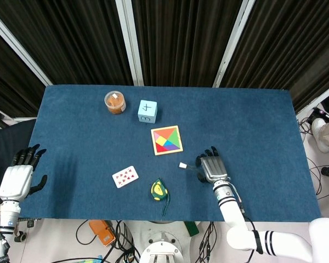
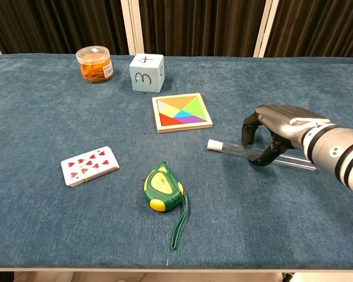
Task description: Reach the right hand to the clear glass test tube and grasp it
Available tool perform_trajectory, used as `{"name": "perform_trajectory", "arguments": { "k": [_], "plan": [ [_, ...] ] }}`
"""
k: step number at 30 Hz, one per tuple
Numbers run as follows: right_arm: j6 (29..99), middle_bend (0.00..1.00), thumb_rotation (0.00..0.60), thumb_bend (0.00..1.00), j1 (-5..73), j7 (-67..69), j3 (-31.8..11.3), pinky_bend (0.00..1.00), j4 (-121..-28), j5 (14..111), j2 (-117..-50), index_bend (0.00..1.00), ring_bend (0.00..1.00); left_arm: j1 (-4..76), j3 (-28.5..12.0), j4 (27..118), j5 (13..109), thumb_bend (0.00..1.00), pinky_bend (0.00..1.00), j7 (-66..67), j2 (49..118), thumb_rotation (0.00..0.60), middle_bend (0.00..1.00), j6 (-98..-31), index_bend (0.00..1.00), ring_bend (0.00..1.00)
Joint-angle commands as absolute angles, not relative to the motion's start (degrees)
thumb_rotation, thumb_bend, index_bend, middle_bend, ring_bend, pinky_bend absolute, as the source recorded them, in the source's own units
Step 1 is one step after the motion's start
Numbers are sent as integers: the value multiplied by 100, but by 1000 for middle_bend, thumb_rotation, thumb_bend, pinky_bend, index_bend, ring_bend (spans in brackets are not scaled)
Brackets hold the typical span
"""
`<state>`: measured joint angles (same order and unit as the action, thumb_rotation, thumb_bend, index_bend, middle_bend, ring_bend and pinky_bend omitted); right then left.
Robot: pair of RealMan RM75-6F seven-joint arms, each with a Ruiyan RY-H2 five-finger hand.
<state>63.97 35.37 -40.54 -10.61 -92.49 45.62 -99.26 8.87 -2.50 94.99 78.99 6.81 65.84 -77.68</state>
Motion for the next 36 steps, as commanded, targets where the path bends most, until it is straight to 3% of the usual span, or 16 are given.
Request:
{"name": "perform_trajectory", "arguments": {
  "k": [1, 12, 20, 36],
  "plan": [
    [6400, 464, 600, 453, 3594, -4088, -1065, 0, -9213, 4509, -9993, 556, 241, 884, -250, 9504, 7889, 373, 37, 676, 6579, 600, 0, -7764, 106, 0],
    [6507, 502, 600, 486, 3831, -4436, -1093, 0, -9234, 4170, -10153, 585, 280, 880, -257, 9557, 7850, 372, 37, 651, 6543, 600, 0, -7746, 106, 0],
    [6662, 561, 600, 668, 3794, -4045, -1158, 0, -9361, 4520, -10064, 653, 344, 874, -256, 9574, 7835, 372, 37, 612, 6519, 600, 0, -7734, 106, 0],
    [6493, 620, 600, 689, 3837, -3150, -1648, 0, -9917, 4808, -9431, 698, 403, 879, -252, 9636, 7770, 373, 38, 634, 6480, 600, 0, -7677, 106, 0]
  ]
}}
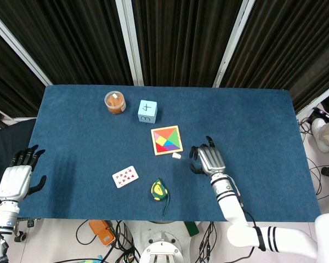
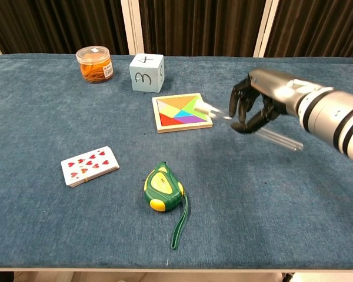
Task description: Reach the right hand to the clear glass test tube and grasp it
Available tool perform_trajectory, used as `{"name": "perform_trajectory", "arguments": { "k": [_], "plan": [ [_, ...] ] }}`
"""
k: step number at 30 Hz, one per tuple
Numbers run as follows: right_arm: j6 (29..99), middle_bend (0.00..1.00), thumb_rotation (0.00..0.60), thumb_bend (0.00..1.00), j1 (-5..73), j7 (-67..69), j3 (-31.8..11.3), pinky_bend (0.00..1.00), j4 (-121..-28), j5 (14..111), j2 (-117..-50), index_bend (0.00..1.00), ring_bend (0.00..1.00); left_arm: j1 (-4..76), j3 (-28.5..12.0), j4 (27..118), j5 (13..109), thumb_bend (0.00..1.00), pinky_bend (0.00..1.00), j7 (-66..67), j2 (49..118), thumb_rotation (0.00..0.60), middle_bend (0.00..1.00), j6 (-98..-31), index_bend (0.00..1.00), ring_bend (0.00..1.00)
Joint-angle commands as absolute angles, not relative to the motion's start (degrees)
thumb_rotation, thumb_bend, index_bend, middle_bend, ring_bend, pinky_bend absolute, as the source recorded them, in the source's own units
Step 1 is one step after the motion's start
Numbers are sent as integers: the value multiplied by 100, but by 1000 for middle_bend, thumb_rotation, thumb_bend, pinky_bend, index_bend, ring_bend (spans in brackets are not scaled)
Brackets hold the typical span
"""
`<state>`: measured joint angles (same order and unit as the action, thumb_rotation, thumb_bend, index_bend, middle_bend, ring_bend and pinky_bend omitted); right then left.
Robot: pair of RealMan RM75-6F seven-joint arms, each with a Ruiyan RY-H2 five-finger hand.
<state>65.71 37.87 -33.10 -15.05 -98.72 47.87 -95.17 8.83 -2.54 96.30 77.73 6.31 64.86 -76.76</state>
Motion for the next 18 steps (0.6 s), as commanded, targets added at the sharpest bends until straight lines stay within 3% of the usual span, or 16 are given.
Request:
{"name": "perform_trajectory", "arguments": {
  "k": [1, 11, 18],
  "plan": [
    [6466, 624, 600, 696, 3862, -3096, -1711, 0, -9913, 4794, -9400, 702, 406, 877, -253, 9642, 7761, 373, 38, 632, 6480, 600, 0, -7677, 106, 0],
    [5980, 630, 600, 704, 4569, -2915, -2570, 0, -9459, 4295, -9147, 708, 411, 870, -269, 9665, 7704, 373, 37, 622, 6476, 600, 0, -7671, 106, 0],
    [5826, 630, 600, 704, 4944, -2725, -2869, 0, -9197, 4149, -9072, 707, 411, 865, -277, 9675, 7678, 373, 37, 579, 6447, 600, 0, -7661, 105, 0]
  ]
}}
